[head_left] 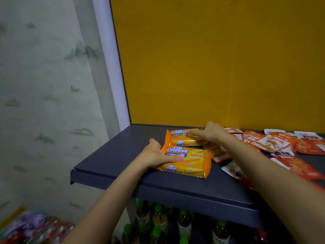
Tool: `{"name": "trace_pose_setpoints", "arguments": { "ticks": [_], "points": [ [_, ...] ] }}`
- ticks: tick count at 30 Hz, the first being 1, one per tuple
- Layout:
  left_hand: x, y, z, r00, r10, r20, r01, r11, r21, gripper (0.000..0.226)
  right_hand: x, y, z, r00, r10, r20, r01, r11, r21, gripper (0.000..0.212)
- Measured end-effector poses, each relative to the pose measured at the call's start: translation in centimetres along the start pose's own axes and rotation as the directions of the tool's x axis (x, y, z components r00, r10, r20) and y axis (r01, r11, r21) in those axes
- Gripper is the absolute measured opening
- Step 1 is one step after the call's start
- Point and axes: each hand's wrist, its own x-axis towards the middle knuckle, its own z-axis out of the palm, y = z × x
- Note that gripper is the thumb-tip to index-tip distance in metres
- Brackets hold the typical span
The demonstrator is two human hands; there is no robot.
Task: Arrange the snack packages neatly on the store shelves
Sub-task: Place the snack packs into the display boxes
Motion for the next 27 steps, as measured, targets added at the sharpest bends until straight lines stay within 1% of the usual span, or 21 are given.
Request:
{"name": "trace_pose_setpoints", "arguments": {
  "ticks": [2, 3, 5, 8, 11, 13, 15, 16, 19, 22, 24, 25, 26, 27],
  "points": [
    [0.3, -0.9, -0.8, 0.998, 0.024, 0.052, -0.023, 0.999, -0.031, 0.073, -0.3, -0.9, 0.6, 0.997, 0.079, -0.005, -0.079, 0.996, 0.039, 0.101],
    [0.3, -1.2, -1.2, 0.997, 0.035, 0.075, -0.032, 0.999, -0.039, 0.072, -0.6, -1.3, 0.9, 0.995, 0.104, -0.004, -0.104, 0.994, 0.045, 0.108],
    [0.4, -1.8, -2.0, 0.992, 0.052, 0.114, -0.046, 0.998, -0.05, 0.07, -0.7, -2.1, 1.4, 0.989, 0.145, 0.007, -0.145, 0.988, 0.057, 0.113],
    [0.4, -2.4, -3.1, 0.986, 0.077, 0.148, -0.058, 0.99, -0.128, 0.064, -0.6, -3.0, 1.5, 0.978, 0.205, 0.045, -0.209, 0.97, 0.124, 0.109],
    [0.6, -3.2, -4.1, 0.98, 0.11, 0.168, -0.076, 0.977, -0.2, 0.062, -0.5, -3.8, 1.4, 0.966, 0.24, 0.09, -0.256, 0.934, 0.248, 0.093],
    [0.9, -3.7, -4.4, 0.974, 0.123, 0.192, -0.072, 0.965, -0.253, 0.055, -0.7, -4.0, 1.4, 0.964, 0.241, 0.117, -0.266, 0.91, 0.318, 0.091],
    [1.0, -4.2, -4.7, 0.966, 0.13, 0.223, -0.061, 0.954, -0.294, 0.041, -0.9, -4.0, 1.3, 0.968, 0.237, 0.087, -0.252, 0.901, 0.352, 0.093],
    [1.2, -4.5, -4.8, 0.961, 0.136, 0.241, -0.059, 0.951, -0.302, 0.038, -1.2, -4.0, 1.2, 0.97, 0.237, 0.06, -0.243, 0.902, 0.356, 0.091],
    [1.4, -4.9, -5.2, 0.926, 0.172, 0.336, -0.057, 0.943, -0.327, 0.043, -2.2, -2.9, 0.3, 0.976, 0.216, -0.03, -0.184, 0.89, 0.418, 0.073],
    [1.7, -4.8, -5.4, 0.865, 0.255, 0.432, -0.067, 0.913, -0.403, 0.054, -4.0, -0.9, -1.4, 0.973, 0.197, -0.12, -0.098, 0.825, 0.556, 0.048],
    [1.9, -4.3, -5.3, 0.849, 0.299, 0.435, -0.086, 0.892, -0.444, 0.069, -5.8, 1.0, -2.9, 0.969, 0.189, -0.159, -0.041, 0.757, 0.652, 0.024],
    [1.9, -3.8, -5.1, 0.852, 0.31, 0.422, -0.095, 0.884, -0.457, 0.073, -6.7, 2.2, -3.7, 0.966, 0.191, -0.171, -0.024, 0.733, 0.68, 0.012],
    [1.8, -3.1, -4.9, 0.86, 0.315, 0.402, -0.105, 0.88, -0.464, 0.072, -7.8, 3.5, -4.5, 0.961, 0.205, -0.186, -0.017, 0.715, 0.699, 0.008],
    [1.6, -2.2, -4.5, 0.867, 0.325, 0.379, -0.117, 0.87, -0.479, 0.064, -8.9, 5.0, -5.2, 0.953, 0.227, -0.203, -0.02, 0.712, 0.702, 0.009]
  ]
}}
